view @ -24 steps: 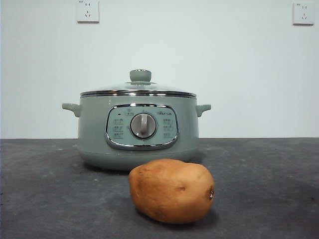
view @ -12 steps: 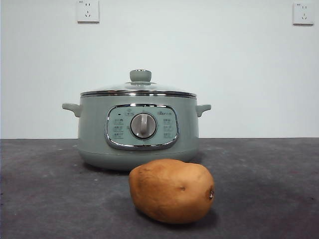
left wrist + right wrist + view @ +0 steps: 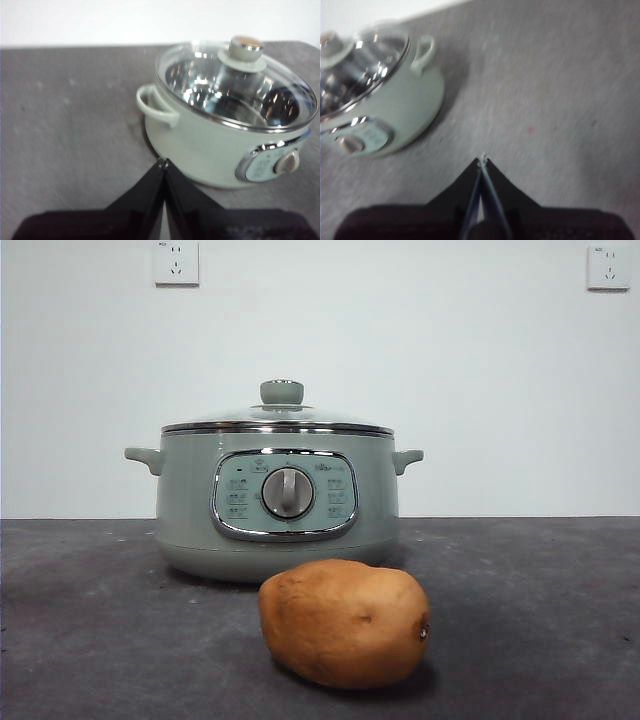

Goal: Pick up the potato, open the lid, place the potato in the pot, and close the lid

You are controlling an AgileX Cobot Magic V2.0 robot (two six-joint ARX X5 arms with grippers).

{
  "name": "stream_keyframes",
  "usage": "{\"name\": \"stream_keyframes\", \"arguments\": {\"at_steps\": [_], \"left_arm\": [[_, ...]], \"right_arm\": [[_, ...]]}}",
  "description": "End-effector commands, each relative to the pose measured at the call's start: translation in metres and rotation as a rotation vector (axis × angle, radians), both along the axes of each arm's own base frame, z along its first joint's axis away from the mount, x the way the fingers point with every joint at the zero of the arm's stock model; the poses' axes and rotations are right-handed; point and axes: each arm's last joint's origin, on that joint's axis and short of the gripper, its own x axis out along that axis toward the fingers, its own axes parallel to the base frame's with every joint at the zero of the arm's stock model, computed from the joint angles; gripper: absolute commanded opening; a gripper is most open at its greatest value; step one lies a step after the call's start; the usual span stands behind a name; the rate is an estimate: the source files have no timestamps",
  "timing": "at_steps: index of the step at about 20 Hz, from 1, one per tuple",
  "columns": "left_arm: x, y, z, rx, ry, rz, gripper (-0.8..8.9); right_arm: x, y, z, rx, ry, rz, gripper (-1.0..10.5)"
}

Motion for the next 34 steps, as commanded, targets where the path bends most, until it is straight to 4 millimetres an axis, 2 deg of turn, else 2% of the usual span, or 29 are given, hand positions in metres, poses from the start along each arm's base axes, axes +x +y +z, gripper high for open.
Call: {"name": "stream_keyframes", "arguments": {"at_steps": [1,5,7,12,13,16,17,19,20,29,34], "left_arm": [[0.007,-0.002,-0.003,-0.074,0.084,-0.031,-0.04],[0.016,-0.007,0.004,-0.124,0.140,-0.173,-0.04],[0.021,-0.010,0.010,-0.156,0.154,-0.260,-0.04],[0.024,-0.012,0.024,-0.156,0.237,-0.315,-0.04],[0.024,-0.012,0.025,-0.145,0.252,-0.339,-0.04],[0.018,-0.013,0.023,-0.091,0.313,-0.410,0.12],[0.016,-0.012,0.022,-0.084,0.342,-0.411,1.23],[0.013,-0.012,0.020,-0.066,0.386,-0.426,6.06],[0.013,-0.013,0.020,-0.065,0.400,-0.432,7.37],[0.006,-0.023,0.017,-0.062,0.474,-0.492,7.42],[0.004,-0.024,0.016,-0.063,0.502,-0.502,7.42]], "right_arm": [[0.004,0.001,0.003,0.045,0.060,0.009,0.0],[0.016,0.004,0.007,0.076,0.105,0.116,0.0],[0.028,0.007,0.009,0.079,0.130,0.205,0.0],[0.062,0.012,0.005,0.085,0.226,0.355,0.1],[0.067,0.013,0.005,0.079,0.241,0.371,0.5],[0.080,0.025,0.007,0.067,0.276,0.436,3.1],[0.083,0.031,0.009,0.063,0.282,0.462,4.3],[0.088,0.042,0.014,0.055,0.289,0.519,6.9],[0.090,0.049,0.017,0.051,0.290,0.549,7.5],[0.093,0.114,0.021,-0.137,0.428,0.731,7.6],[0.088,0.153,0.004,-0.304,0.464,0.811,7.6]]}}
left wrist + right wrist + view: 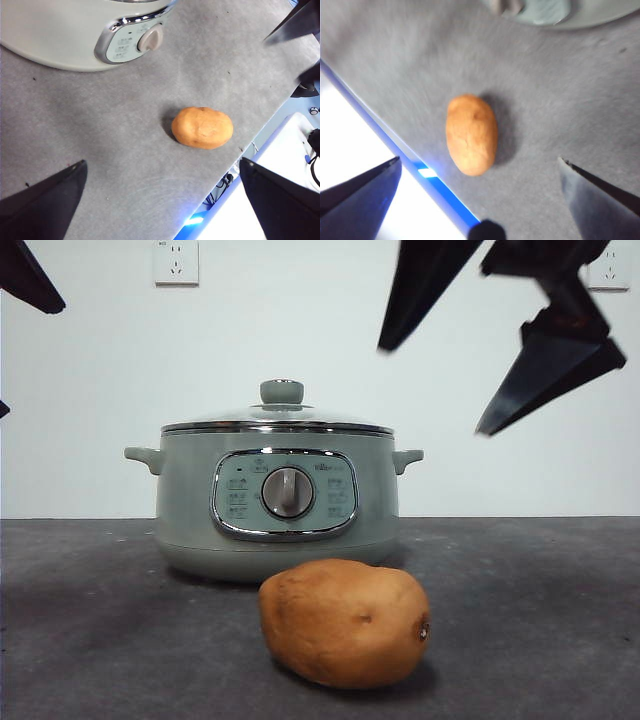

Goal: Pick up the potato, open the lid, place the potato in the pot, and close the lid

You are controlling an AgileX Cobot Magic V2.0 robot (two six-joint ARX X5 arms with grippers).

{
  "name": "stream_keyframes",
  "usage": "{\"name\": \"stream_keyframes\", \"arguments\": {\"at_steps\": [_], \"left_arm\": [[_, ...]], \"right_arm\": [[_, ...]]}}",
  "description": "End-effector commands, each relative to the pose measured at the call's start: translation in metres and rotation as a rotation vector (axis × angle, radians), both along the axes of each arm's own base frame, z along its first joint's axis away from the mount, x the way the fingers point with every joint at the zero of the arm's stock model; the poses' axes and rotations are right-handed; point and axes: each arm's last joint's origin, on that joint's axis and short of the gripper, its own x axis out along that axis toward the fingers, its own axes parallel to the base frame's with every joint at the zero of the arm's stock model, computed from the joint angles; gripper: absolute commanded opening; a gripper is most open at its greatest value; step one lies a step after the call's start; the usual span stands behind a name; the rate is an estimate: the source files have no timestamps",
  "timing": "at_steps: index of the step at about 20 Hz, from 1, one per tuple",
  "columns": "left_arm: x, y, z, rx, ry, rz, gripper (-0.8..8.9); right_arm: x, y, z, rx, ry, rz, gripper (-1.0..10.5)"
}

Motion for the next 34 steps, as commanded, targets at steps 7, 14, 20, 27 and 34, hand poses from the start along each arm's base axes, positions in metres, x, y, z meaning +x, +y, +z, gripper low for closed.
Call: {"name": "stream_keyframes", "arguments": {"at_steps": [7,14,20,27,34], "left_arm": [[0.000,-0.001,0.000,-0.003,-0.007,-0.013,7.41],[0.000,-0.001,0.000,-0.003,-0.007,-0.013,7.41],[0.000,-0.001,0.000,-0.002,-0.007,-0.013,7.41],[0.001,-0.001,0.001,-0.005,-0.018,-0.012,7.41],[0.001,-0.001,0.001,-0.007,-0.014,-0.008,7.41]], "right_arm": [[-0.005,0.043,-0.033,-0.160,-0.007,0.126,7.6],[-0.004,0.071,-0.063,-0.220,-0.003,0.182,7.6],[-0.001,0.088,-0.086,-0.261,-0.002,0.202,7.5],[0.002,0.092,-0.101,-0.289,0.019,0.218,2.8],[0.004,0.095,-0.112,-0.310,0.042,0.214,-0.1]]}}
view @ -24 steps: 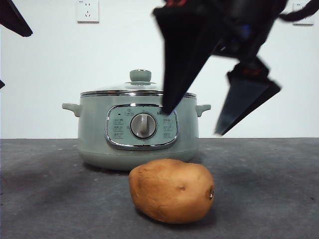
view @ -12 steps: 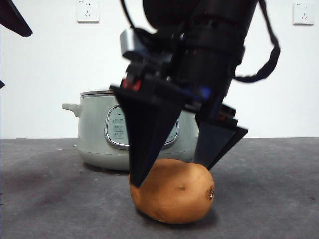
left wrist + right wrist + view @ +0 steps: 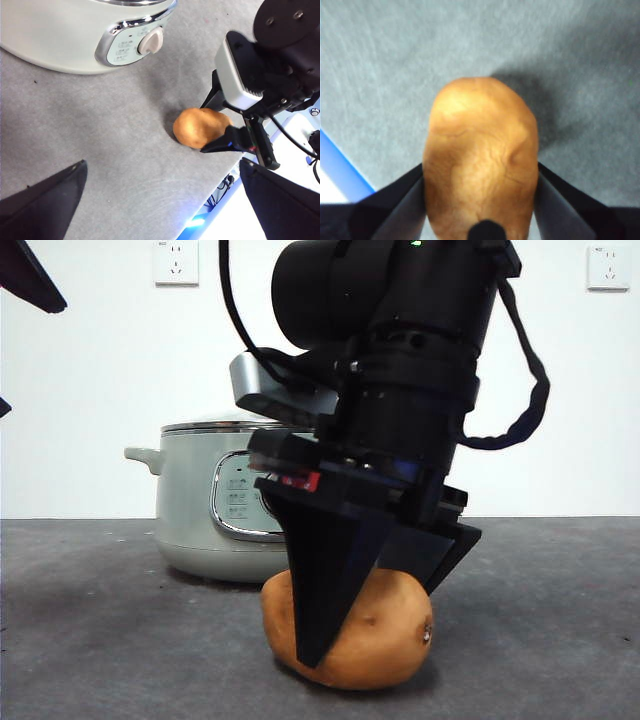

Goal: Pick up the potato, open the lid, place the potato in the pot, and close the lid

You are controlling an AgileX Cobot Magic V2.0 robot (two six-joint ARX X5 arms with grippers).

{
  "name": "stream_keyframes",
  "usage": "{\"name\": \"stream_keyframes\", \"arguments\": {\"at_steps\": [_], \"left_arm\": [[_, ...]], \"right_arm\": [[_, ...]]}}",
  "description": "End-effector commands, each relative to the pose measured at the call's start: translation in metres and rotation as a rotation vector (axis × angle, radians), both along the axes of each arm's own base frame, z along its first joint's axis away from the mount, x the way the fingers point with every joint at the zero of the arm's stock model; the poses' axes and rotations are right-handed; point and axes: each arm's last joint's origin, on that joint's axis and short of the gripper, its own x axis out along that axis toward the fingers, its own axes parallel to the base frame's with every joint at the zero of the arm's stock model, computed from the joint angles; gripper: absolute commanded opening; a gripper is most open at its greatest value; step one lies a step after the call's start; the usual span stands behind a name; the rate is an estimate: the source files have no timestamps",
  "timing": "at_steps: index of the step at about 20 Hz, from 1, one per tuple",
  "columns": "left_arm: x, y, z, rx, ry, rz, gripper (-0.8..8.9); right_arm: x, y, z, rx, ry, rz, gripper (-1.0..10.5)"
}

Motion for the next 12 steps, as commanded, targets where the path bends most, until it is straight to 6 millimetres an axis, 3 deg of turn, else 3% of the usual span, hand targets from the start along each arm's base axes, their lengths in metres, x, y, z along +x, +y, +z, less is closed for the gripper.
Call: {"name": "stream_keyframes", "arguments": {"at_steps": [1,4,6,12], "left_arm": [[0.000,-0.001,0.001,-0.006,-0.006,-0.008,7.41],[0.001,-0.001,0.001,-0.006,-0.006,-0.008,7.41],[0.007,-0.002,0.003,0.006,0.002,-0.002,7.41],[0.050,-0.016,0.035,0.112,-0.003,0.030,7.41]], "right_arm": [[0.001,0.002,-0.001,0.021,-0.011,-0.016,-0.1],[-0.002,-0.001,0.018,0.031,-0.012,-0.035,-0.1],[-0.006,-0.007,0.041,0.018,-0.003,-0.035,-0.1],[-0.029,-0.037,0.115,-0.012,0.009,-0.038,-0.1]]}}
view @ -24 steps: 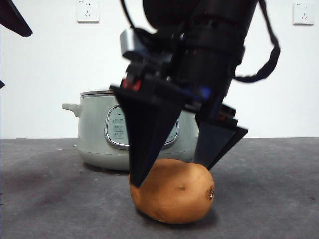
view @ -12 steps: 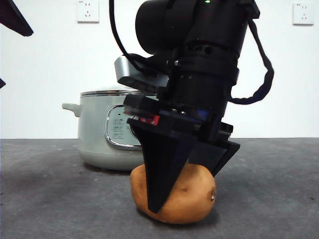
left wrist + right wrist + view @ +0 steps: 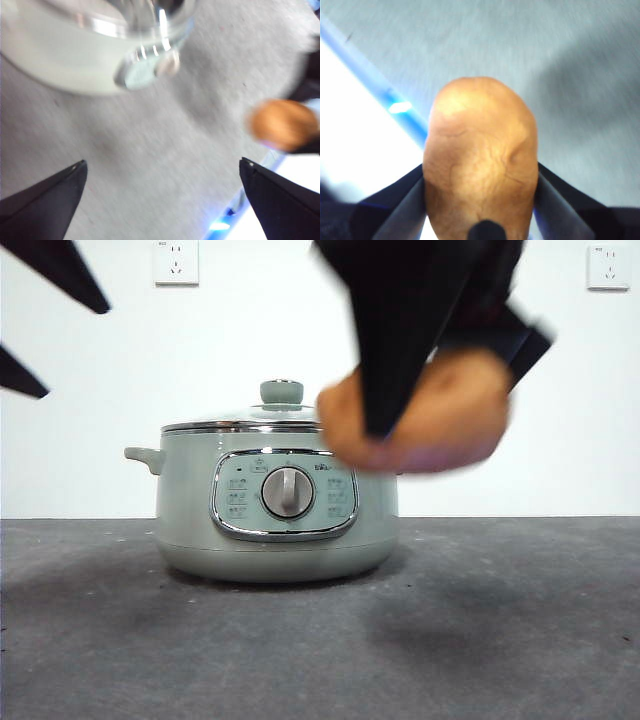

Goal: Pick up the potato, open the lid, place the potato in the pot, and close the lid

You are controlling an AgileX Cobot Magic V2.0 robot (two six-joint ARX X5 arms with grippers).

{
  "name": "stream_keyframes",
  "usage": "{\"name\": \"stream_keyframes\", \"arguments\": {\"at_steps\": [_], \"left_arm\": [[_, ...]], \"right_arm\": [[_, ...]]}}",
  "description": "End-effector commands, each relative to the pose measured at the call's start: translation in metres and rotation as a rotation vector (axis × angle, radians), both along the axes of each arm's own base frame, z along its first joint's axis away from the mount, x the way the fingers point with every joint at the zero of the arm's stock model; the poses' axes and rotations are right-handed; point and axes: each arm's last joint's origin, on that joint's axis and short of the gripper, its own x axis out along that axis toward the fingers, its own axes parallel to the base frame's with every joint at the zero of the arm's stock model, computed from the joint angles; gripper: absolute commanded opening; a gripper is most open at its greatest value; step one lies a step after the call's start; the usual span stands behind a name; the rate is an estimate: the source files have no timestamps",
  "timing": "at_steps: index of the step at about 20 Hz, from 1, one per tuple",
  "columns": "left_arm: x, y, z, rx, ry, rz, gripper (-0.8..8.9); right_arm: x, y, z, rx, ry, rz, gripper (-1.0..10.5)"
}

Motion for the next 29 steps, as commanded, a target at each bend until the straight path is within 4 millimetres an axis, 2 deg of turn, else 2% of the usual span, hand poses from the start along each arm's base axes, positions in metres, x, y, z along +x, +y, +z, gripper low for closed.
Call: {"name": "stream_keyframes", "arguments": {"at_steps": [1,6,9,13,16,21,27,29], "left_arm": [[0.020,-0.009,0.016,0.065,0.001,0.022,7.41],[0.074,-0.045,0.054,0.169,-0.030,0.029,7.41],[0.102,-0.070,0.069,0.214,-0.047,0.003,7.41],[0.134,-0.103,0.079,0.256,-0.096,-0.047,7.41],[0.153,-0.121,0.075,0.309,-0.124,-0.026,7.41],[0.173,-0.135,0.056,0.360,-0.131,-0.006,7.41],[0.184,-0.148,0.043,0.350,-0.166,-0.008,7.40],[0.184,-0.152,0.038,0.374,-0.153,-0.009,6.64]], "right_arm": [[-0.008,-0.010,0.019,0.010,-0.008,-0.008,-0.1],[-0.022,-0.030,0.044,0.031,-0.092,-0.038,-0.1],[-0.026,-0.038,0.050,0.000,-0.128,-0.051,-0.1],[-0.029,-0.042,0.050,-0.018,-0.109,-0.066,-0.1],[-0.030,-0.043,0.050,-0.026,-0.096,-0.083,-0.1],[-0.030,-0.043,0.050,-0.022,-0.090,-0.110,-0.1],[-0.030,-0.042,0.050,-0.016,-0.086,-0.135,-0.1],[-0.030,-0.042,0.050,-0.012,-0.089,-0.135,-0.1]]}}
